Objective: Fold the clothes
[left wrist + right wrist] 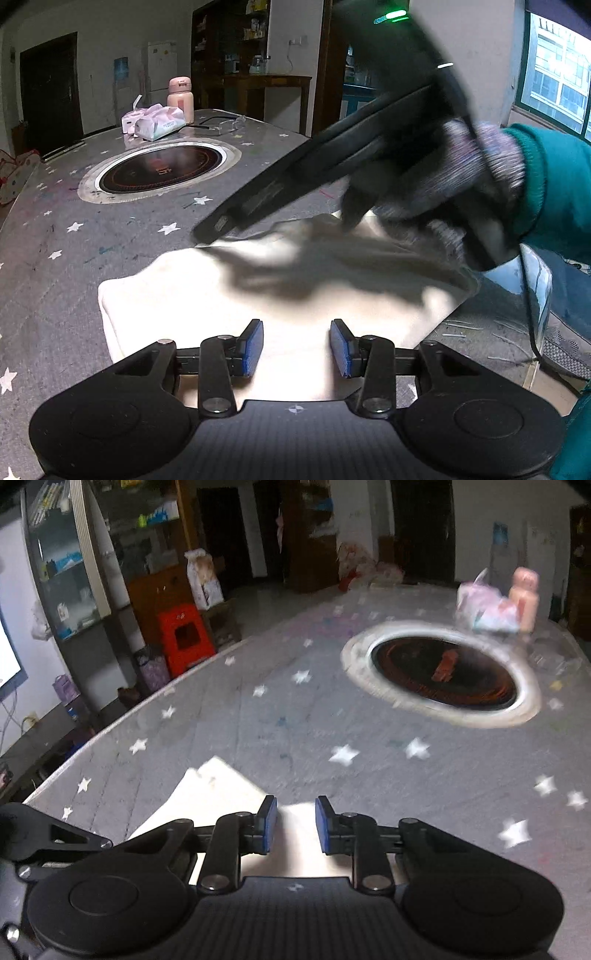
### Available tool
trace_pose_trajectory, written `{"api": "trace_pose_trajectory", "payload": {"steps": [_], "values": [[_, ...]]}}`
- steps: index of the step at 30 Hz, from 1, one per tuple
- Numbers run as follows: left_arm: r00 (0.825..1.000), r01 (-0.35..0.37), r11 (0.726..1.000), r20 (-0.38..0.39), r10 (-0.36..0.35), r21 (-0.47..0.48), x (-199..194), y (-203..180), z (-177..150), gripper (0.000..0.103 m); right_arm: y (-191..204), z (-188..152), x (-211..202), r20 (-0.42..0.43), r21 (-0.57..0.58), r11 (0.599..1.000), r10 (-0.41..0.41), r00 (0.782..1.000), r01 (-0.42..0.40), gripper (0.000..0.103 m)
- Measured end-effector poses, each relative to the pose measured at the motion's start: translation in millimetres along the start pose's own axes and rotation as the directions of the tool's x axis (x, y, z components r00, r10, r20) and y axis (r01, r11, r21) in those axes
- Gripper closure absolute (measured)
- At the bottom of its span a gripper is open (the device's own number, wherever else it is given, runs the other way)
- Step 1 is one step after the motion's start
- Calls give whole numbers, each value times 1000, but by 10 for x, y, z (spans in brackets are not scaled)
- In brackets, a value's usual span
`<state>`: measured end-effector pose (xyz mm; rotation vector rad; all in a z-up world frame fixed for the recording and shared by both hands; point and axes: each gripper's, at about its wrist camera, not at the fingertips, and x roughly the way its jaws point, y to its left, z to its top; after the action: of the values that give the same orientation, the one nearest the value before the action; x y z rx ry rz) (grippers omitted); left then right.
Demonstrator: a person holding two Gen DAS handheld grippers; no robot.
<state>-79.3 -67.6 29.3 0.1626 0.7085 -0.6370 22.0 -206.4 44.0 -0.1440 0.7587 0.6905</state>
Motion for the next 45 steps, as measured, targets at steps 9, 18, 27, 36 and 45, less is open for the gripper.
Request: {"api": "trace_pose_trajectory", "payload": {"steps": [9,18,27,36,45], "values": [[995,-91,995,40,93,-50,-37,288,204,57,-272,-502,-472,-6,68,995,-77,997,77,81],[988,-157,981,-13,156,-116,180,560,176,57,-630,-889,-762,-8,178,973,-148,989,147,81],[986,-166,981,-5,166,-102,166,495,156,54,-730,-751,-833,41,193,970,-162,986,151,81],[987,-161,981,-5,162,-109,158,520,154,52,-540,-781,-511,7,53,978,-201,980,200,91],[986,-162,981,4,164,-105,159,499,127,52,-488,-813,-520,35,7,955,-297,954,297,95]]}}
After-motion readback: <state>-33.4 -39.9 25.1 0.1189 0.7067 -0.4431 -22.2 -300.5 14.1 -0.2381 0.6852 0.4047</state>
